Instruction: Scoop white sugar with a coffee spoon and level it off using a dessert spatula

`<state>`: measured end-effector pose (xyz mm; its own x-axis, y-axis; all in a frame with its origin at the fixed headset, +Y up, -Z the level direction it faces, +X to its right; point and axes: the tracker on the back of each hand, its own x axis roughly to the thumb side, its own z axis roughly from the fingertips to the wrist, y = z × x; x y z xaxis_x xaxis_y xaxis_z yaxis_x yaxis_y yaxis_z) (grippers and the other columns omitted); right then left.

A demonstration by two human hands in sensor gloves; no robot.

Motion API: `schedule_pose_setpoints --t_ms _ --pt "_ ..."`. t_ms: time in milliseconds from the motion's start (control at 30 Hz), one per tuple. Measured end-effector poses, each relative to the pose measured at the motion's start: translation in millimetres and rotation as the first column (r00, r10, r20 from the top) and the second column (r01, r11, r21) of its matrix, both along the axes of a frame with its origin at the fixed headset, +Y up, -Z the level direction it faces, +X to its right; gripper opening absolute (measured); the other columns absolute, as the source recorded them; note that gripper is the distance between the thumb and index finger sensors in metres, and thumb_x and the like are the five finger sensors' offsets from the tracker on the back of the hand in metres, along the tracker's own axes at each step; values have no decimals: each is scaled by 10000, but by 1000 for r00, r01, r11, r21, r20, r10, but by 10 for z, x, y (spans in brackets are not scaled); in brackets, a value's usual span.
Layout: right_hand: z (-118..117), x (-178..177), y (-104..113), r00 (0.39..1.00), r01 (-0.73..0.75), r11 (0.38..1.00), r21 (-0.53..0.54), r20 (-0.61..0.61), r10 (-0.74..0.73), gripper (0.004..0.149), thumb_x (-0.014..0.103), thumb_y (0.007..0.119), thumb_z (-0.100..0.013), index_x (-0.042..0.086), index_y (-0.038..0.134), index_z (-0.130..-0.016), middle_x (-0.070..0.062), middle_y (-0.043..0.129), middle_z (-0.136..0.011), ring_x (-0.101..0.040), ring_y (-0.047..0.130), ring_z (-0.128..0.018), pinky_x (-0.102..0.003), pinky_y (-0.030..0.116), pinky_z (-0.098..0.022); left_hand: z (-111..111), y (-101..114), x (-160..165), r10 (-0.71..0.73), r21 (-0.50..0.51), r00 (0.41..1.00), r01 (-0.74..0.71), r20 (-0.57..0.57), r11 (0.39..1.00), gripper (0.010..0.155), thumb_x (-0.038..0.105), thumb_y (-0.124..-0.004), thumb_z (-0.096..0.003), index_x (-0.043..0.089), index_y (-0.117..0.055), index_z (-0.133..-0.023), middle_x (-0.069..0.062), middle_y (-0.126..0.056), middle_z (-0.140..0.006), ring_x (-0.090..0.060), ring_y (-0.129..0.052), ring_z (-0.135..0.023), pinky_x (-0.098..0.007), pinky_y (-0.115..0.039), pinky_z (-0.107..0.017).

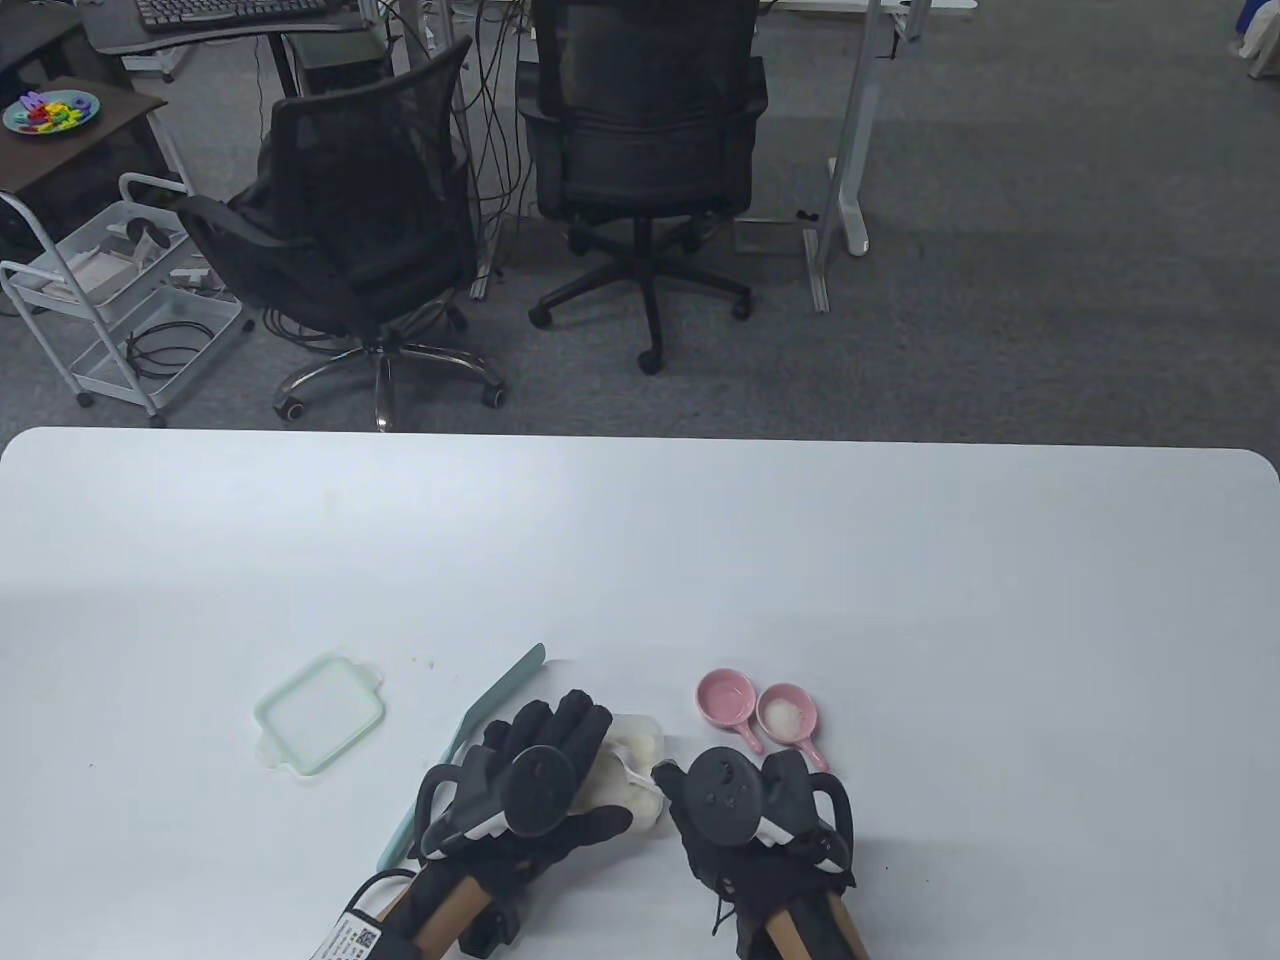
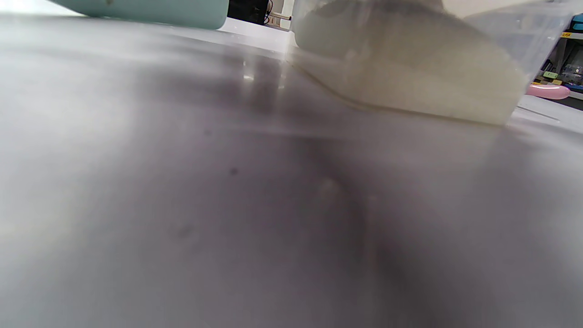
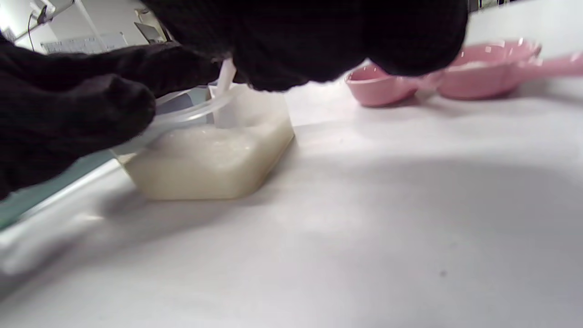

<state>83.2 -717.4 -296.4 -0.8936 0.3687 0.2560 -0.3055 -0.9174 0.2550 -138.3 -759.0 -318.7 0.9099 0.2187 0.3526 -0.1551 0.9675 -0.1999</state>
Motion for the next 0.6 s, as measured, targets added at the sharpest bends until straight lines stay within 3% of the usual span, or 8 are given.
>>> schedule_pose_setpoints --t_ms 267,600 --pt "-114 252 -102 965 263 947 -187 72 -254 470 300 695 -636 137 674 -1076 -28 953 -609 -92 930 -363 -406 877 -417 4 -7 0 11 -2 1000 -11 0 1000 987 827 -562 -412 386 -207 -1220 64 -167 -1328 -436 -377 -1236 -683 -353 -827" --pt "-144 493 -63 905 425 874 -238 129 -405 470 297 694 -642 135 669 -1083 -35 949 -624 -105 934 -377 -416 870 -431 8 -15 -5 18 -7 1000 -18 -5 1000 985 825 -564 -413 386 -203 -1218 64 -159 -1326 -432 -394 -1236 -681 -362 -829"
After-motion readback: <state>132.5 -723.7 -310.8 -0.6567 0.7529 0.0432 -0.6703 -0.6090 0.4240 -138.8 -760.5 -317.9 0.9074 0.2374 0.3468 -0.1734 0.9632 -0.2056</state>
